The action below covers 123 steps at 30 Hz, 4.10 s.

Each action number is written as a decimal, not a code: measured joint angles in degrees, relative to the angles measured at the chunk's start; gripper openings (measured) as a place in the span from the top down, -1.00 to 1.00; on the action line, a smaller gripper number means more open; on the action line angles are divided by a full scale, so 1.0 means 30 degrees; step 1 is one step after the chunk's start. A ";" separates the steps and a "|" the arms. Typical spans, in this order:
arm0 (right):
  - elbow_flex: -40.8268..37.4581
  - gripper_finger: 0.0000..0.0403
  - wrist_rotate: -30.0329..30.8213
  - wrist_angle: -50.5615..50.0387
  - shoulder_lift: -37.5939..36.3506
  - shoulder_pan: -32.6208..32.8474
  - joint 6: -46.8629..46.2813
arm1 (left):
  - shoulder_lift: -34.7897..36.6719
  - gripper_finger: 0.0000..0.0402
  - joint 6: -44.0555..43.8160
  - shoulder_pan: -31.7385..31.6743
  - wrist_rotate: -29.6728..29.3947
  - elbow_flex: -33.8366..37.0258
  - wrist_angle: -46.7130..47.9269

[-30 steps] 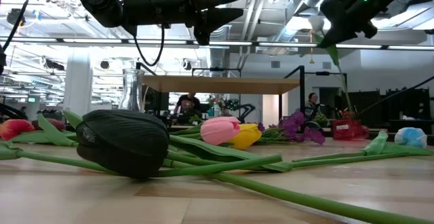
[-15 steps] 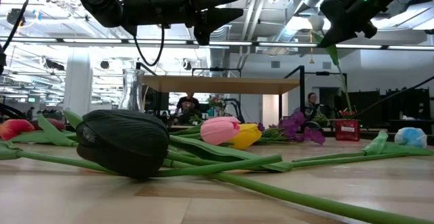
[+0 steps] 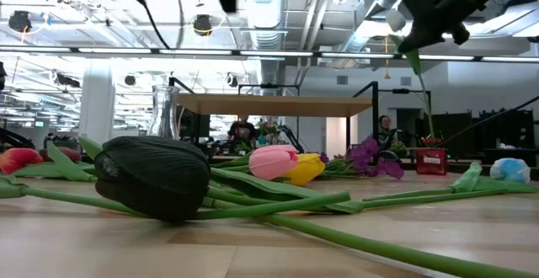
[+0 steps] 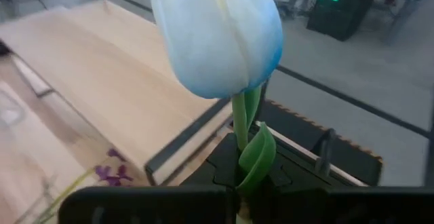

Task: Pick and place flowers into a vace then onto a shelf
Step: Put the top white flower into the red vase, then adjust the red vase

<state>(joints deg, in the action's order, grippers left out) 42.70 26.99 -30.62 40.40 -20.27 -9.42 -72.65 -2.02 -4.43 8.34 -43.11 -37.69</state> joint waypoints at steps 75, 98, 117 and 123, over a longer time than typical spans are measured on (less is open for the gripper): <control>-0.4656 0.97 -0.6533 0.0485 -0.4994 0.6981 0.1735 | 2.2864 0.07 -0.0648 0.5954 -1.2358 1.4178 0.7184; -0.0907 0.96 -0.7533 0.2378 0.7577 1.0390 0.3296 | 2.2857 0.07 -0.0665 0.5954 -1.2314 1.4229 0.7242; 0.0624 -0.02 -0.7173 0.3338 0.9612 1.1033 0.1723 | 2.2857 0.07 -0.0932 0.5947 -1.2329 1.4243 0.7231; 0.0651 -0.22 -0.5269 0.2915 0.9213 1.0428 -0.0048 | 2.2857 0.07 -0.0932 0.5947 -1.2332 1.4243 0.7184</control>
<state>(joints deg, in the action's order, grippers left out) 44.65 11.18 -21.87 68.04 11.01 -9.57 -4.08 -4.82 13.41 -28.65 -0.38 -16.14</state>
